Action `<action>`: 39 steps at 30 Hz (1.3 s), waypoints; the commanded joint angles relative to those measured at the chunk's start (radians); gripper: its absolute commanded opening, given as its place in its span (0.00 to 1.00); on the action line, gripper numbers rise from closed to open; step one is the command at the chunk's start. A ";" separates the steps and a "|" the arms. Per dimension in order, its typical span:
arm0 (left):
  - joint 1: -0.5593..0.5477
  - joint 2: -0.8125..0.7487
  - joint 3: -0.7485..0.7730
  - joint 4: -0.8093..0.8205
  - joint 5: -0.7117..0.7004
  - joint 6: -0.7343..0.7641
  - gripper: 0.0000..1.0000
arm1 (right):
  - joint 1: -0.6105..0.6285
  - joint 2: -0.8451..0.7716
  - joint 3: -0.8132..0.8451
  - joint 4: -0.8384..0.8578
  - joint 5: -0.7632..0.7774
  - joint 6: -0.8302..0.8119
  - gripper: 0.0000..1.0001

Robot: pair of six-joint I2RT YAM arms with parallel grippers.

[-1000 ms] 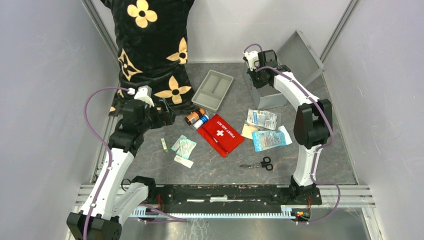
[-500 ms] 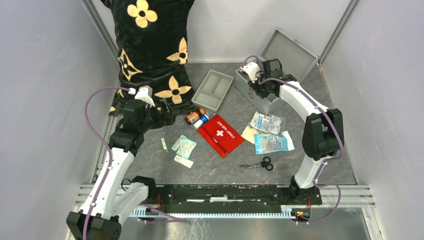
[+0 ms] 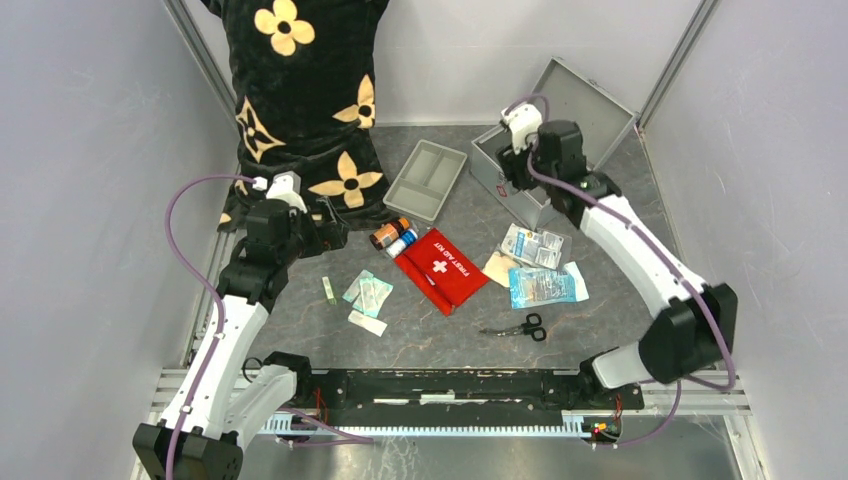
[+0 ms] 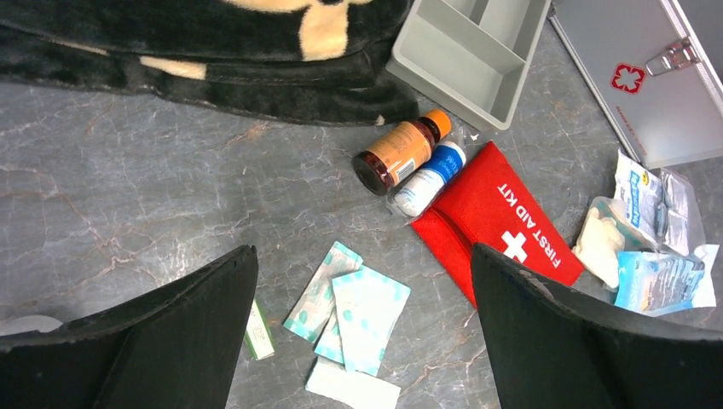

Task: Organize the medicine kit
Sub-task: Adjust the medicine box at the center of the board, then pick up the medicine pouch from the center of the board.

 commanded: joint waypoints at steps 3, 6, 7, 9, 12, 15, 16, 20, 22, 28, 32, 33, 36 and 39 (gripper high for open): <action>-0.004 -0.020 -0.001 -0.034 -0.069 -0.124 1.00 | 0.221 -0.150 -0.243 0.087 0.100 0.155 0.70; -0.004 -0.026 -0.010 -0.031 -0.047 -0.183 1.00 | 0.365 -0.152 -0.324 0.075 0.219 0.147 0.73; -0.004 -0.027 -0.014 -0.029 -0.023 -0.203 1.00 | 0.408 -0.144 -0.345 0.068 0.260 0.146 0.73; -0.004 -0.041 -0.032 -0.016 0.013 -0.229 1.00 | 0.486 -0.129 -0.391 0.072 0.301 0.152 0.75; -0.004 -0.098 -0.067 -0.007 -0.003 -0.260 1.00 | 0.586 -0.098 -0.436 0.088 0.328 0.159 0.77; -0.003 -0.188 -0.094 -0.014 -0.037 -0.261 1.00 | 0.655 -0.048 -0.433 0.089 0.376 0.174 0.79; -0.004 -0.213 -0.102 -0.019 -0.037 -0.260 1.00 | 0.672 -0.031 -0.429 0.093 0.384 0.182 0.79; -0.004 -0.261 -0.118 -0.033 -0.064 -0.259 1.00 | 0.702 0.049 -0.388 0.095 0.407 0.221 0.79; -0.004 -0.261 -0.116 -0.034 -0.059 -0.259 1.00 | 0.713 0.084 -0.368 0.097 0.402 0.224 0.78; -0.004 -0.253 -0.120 -0.037 -0.054 -0.261 1.00 | 0.736 0.160 -0.339 0.100 0.423 0.261 0.78; -0.004 -0.252 -0.122 -0.031 -0.051 -0.261 1.00 | 0.737 0.188 -0.340 0.122 0.429 0.271 0.76; -0.004 -0.252 -0.124 -0.029 -0.049 -0.261 1.00 | 0.736 0.197 -0.339 0.127 0.429 0.270 0.76; -0.004 -0.248 -0.129 -0.021 -0.045 -0.261 1.00 | 0.736 0.227 -0.333 0.132 0.446 0.271 0.73; -0.003 -0.244 -0.128 -0.021 -0.045 -0.260 1.00 | 0.735 0.254 -0.331 0.133 0.464 0.269 0.62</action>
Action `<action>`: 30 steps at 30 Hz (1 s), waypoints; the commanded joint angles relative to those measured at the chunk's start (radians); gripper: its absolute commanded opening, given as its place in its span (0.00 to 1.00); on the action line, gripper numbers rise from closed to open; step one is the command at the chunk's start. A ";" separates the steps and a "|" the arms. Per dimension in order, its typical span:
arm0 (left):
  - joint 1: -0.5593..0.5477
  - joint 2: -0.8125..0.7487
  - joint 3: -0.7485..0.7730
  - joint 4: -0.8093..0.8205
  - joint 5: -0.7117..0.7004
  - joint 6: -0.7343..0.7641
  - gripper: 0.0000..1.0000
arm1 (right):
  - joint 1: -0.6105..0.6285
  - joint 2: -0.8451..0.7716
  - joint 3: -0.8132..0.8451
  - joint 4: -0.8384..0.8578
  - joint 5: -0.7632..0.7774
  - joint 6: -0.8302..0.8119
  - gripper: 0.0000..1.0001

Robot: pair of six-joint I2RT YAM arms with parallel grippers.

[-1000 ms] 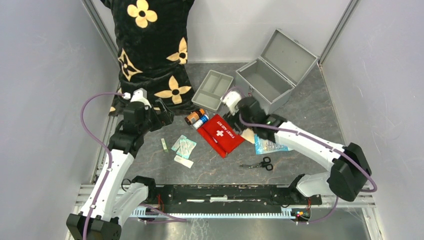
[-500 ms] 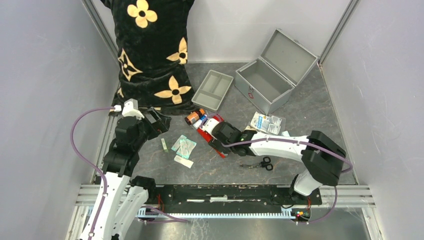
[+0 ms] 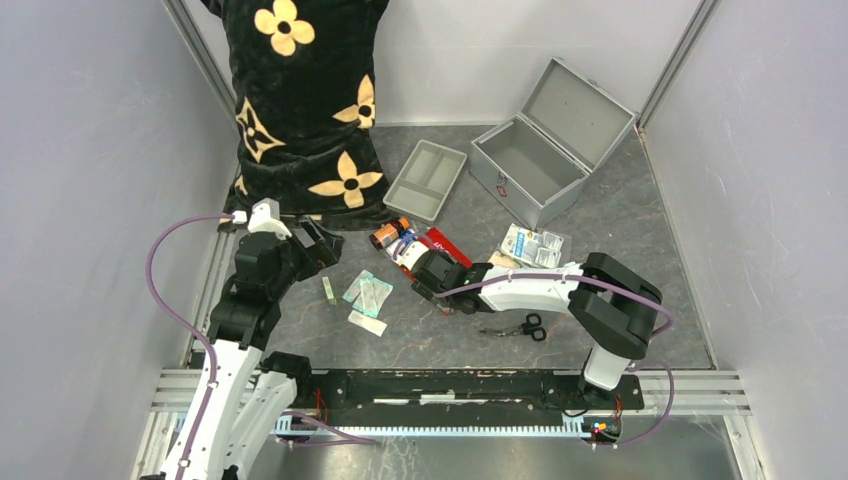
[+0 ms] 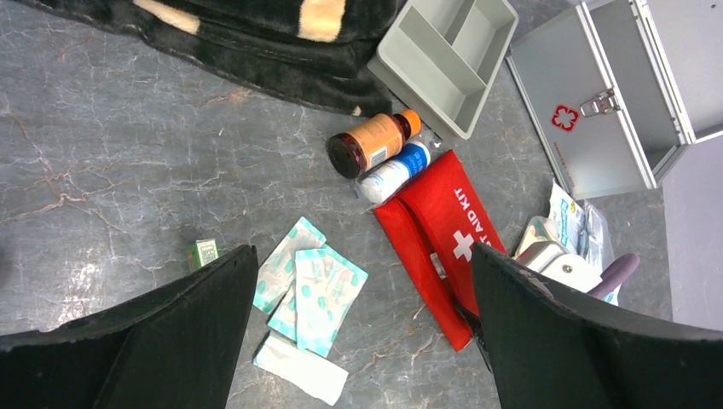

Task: Organize the medicine kit
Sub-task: Pick up the medicine pouch from the center of the board.

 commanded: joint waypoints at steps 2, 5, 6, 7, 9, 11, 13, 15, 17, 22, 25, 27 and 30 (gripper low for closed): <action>-0.004 0.003 -0.003 0.021 -0.004 -0.037 1.00 | 0.002 0.039 0.031 0.023 0.066 0.018 0.50; -0.004 0.004 -0.003 0.023 -0.004 -0.035 1.00 | 0.002 0.031 0.023 0.022 0.075 0.032 0.37; -0.005 0.004 -0.003 0.024 -0.004 -0.035 1.00 | 0.003 0.026 0.022 0.021 0.072 0.039 0.31; -0.004 0.005 -0.003 0.027 0.017 -0.034 1.00 | 0.003 0.017 0.019 0.023 0.065 0.045 0.24; -0.004 0.008 -0.001 0.032 0.030 -0.030 1.00 | 0.002 -0.004 0.016 0.029 0.044 0.063 0.11; -0.004 0.013 0.003 0.039 0.052 -0.023 1.00 | 0.003 -0.017 0.018 0.030 0.028 0.078 0.04; -0.004 0.015 0.005 0.047 0.075 -0.017 1.00 | 0.002 -0.034 0.023 0.022 0.022 0.091 0.00; -0.004 0.017 0.006 0.055 0.104 -0.017 1.00 | 0.002 -0.066 0.022 0.019 0.012 0.099 0.00; -0.004 0.018 0.002 0.072 0.137 -0.024 0.99 | 0.001 -0.100 0.017 0.020 0.002 0.110 0.00; -0.011 0.016 -0.035 0.133 0.229 -0.088 0.97 | -0.015 -0.173 -0.002 0.034 -0.051 0.155 0.00; -0.034 0.013 -0.073 0.179 0.265 -0.139 0.96 | -0.033 -0.212 -0.033 0.068 -0.072 0.213 0.00; -0.063 0.015 -0.096 0.206 0.262 -0.173 0.96 | -0.057 -0.235 -0.059 0.089 -0.089 0.269 0.00; -0.135 0.038 -0.130 0.273 0.236 -0.222 0.95 | -0.082 -0.278 -0.115 0.141 -0.122 0.339 0.00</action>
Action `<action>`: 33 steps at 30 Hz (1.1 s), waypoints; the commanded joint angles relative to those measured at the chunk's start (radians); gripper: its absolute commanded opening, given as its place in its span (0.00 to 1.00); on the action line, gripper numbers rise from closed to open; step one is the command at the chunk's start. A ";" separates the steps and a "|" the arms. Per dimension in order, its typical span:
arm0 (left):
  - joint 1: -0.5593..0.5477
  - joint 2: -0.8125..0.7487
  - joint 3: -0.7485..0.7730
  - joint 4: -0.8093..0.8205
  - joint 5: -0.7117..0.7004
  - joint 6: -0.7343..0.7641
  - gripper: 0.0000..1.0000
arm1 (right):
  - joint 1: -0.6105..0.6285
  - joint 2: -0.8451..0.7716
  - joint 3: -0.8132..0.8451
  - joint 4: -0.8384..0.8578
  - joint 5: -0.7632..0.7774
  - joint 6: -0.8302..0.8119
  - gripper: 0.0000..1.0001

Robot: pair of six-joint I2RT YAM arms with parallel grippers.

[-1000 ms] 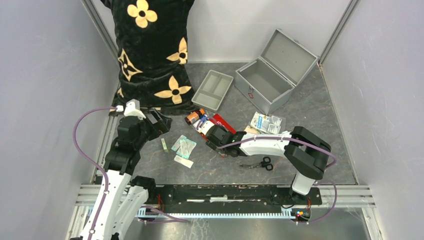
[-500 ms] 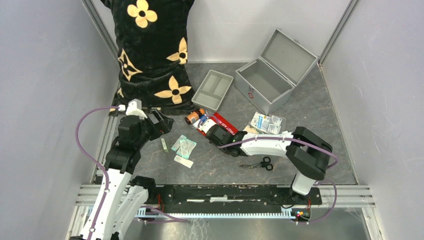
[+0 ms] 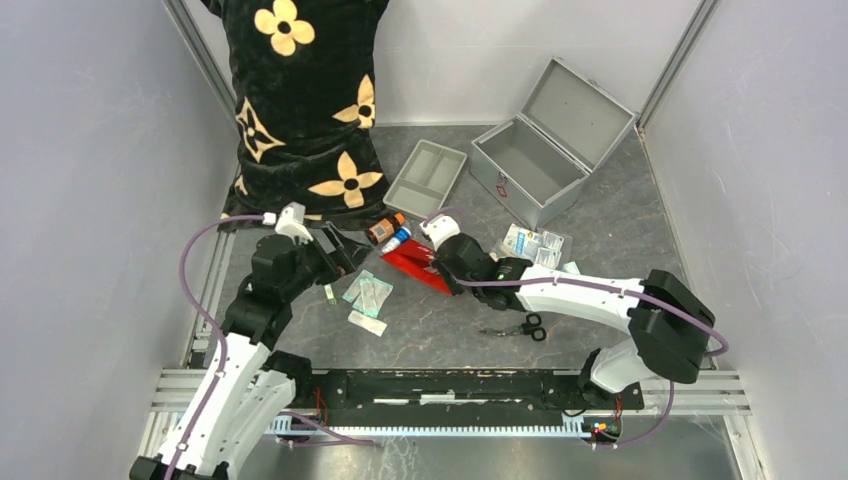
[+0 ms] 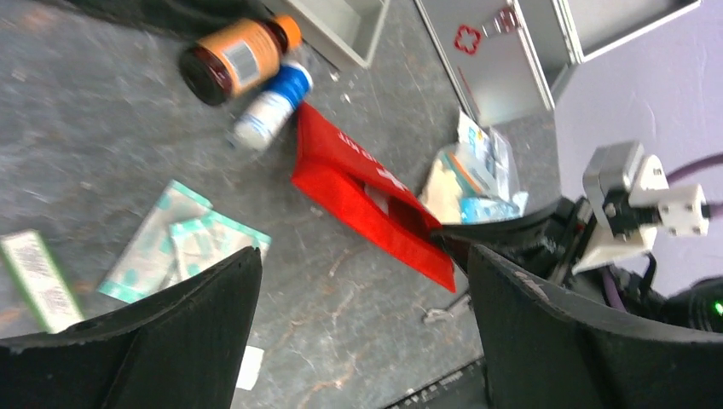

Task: Organize the medicine kit
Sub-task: Pick up the medicine pouch from the center of the board.

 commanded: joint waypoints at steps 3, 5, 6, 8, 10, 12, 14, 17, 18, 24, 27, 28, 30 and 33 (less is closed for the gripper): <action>-0.186 0.086 -0.031 0.173 -0.056 -0.142 0.94 | -0.039 -0.096 -0.098 0.115 -0.030 0.195 0.00; -0.255 0.140 -0.020 0.186 -0.118 -0.160 0.92 | -0.044 -0.112 -0.116 0.127 -0.013 0.244 0.00; -0.281 0.163 -0.014 0.187 -0.136 -0.169 0.92 | -0.049 -0.120 -0.124 0.132 -0.009 0.270 0.00; -0.319 0.198 -0.016 0.207 -0.180 -0.194 0.92 | -0.057 -0.132 -0.144 0.143 -0.009 0.329 0.00; -0.343 0.225 -0.026 0.243 -0.200 -0.216 0.92 | -0.066 -0.148 -0.173 0.181 -0.028 0.378 0.00; -0.366 0.260 -0.032 0.274 -0.212 -0.233 0.92 | -0.072 -0.166 -0.202 0.227 -0.044 0.426 0.00; -0.389 0.304 -0.033 0.298 -0.246 -0.244 0.92 | -0.078 -0.183 -0.221 0.254 -0.055 0.454 0.00; -0.415 0.369 -0.033 0.353 -0.257 -0.264 0.90 | -0.082 -0.190 -0.225 0.258 -0.067 0.460 0.00; -0.422 0.391 -0.034 0.375 -0.257 -0.270 0.89 | -0.085 -0.194 -0.227 0.261 -0.076 0.466 0.00; -0.460 0.503 -0.030 0.467 -0.271 -0.326 0.85 | -0.093 -0.211 -0.257 0.306 -0.106 0.508 0.00; -0.465 0.534 -0.025 0.488 -0.288 -0.338 0.82 | -0.093 -0.214 -0.258 0.307 -0.114 0.511 0.00; -0.466 0.544 -0.019 0.490 -0.295 -0.338 0.82 | -0.092 -0.218 -0.266 0.314 -0.115 0.517 0.00; -0.467 0.573 -0.006 0.494 -0.298 -0.335 0.76 | -0.092 -0.228 -0.277 0.326 -0.116 0.524 0.00; -0.470 0.607 0.007 0.496 -0.296 -0.333 0.67 | -0.094 -0.232 -0.276 0.323 -0.119 0.525 0.00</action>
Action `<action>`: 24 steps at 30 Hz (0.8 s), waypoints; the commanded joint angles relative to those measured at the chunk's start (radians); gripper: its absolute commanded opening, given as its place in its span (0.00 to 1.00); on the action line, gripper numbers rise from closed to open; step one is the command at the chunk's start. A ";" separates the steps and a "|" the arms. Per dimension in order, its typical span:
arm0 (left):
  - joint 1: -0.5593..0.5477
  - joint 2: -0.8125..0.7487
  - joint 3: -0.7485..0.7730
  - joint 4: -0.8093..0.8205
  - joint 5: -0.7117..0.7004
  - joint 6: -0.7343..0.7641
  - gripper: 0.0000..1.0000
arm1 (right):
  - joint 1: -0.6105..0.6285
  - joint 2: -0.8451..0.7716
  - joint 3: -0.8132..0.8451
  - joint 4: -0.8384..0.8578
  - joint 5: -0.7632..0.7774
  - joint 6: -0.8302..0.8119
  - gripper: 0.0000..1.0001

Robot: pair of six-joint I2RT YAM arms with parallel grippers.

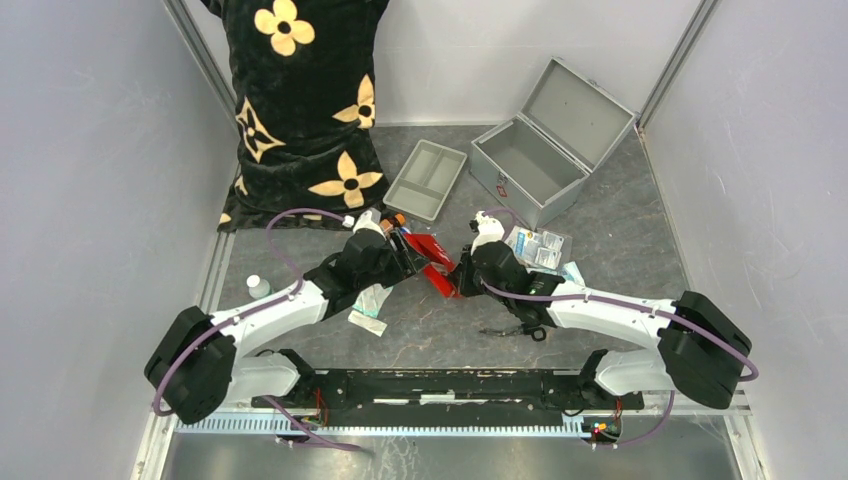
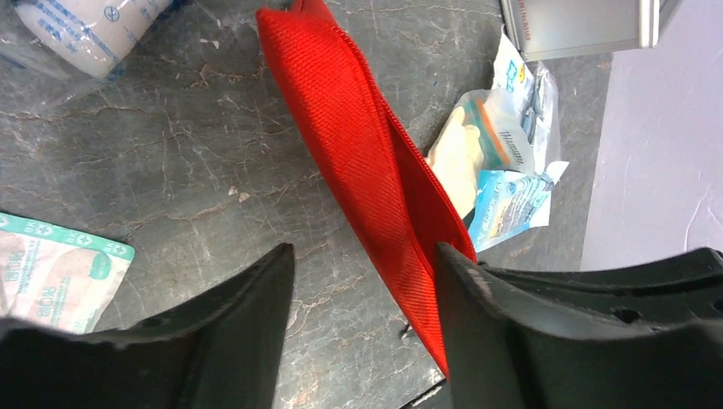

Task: Organize the medicine kit
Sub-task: Pick up the medicine pouch from the center of the board.

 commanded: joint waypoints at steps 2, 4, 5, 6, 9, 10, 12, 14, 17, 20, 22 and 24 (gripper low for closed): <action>-0.010 0.043 0.039 0.062 -0.029 -0.034 0.60 | -0.005 -0.033 -0.005 0.055 -0.010 0.030 0.00; -0.012 0.045 0.039 0.065 -0.034 -0.034 0.54 | -0.006 -0.032 -0.009 0.060 -0.013 0.030 0.00; -0.012 0.045 0.040 0.065 -0.039 -0.033 0.52 | -0.005 -0.031 -0.010 0.061 -0.015 0.030 0.00; -0.012 0.045 0.043 0.065 -0.042 -0.032 0.49 | -0.005 -0.032 -0.011 0.061 -0.014 0.033 0.00; -0.012 0.055 0.057 0.057 -0.050 -0.023 0.39 | -0.006 -0.032 -0.010 0.058 -0.019 0.033 0.00; -0.012 0.061 0.065 0.052 -0.053 -0.019 0.36 | -0.007 -0.034 -0.012 0.058 -0.019 0.033 0.00; -0.012 0.079 0.080 0.046 -0.054 -0.010 0.30 | -0.006 -0.038 -0.015 0.058 -0.020 0.030 0.00; -0.012 0.094 0.100 0.042 -0.050 0.003 0.25 | -0.006 -0.041 -0.017 0.059 -0.027 0.025 0.00; -0.012 0.111 0.140 0.018 -0.043 0.035 0.08 | -0.006 -0.057 -0.023 0.074 -0.039 -0.003 0.00; -0.013 0.124 0.206 -0.034 -0.047 0.086 0.02 | -0.006 -0.089 -0.022 0.082 -0.044 -0.067 0.03; -0.012 0.122 0.251 -0.091 -0.046 0.133 0.02 | -0.006 -0.124 -0.017 0.081 -0.045 -0.122 0.11; -0.013 0.117 0.303 -0.143 -0.054 0.192 0.02 | -0.007 -0.171 -0.014 0.075 -0.040 -0.171 0.20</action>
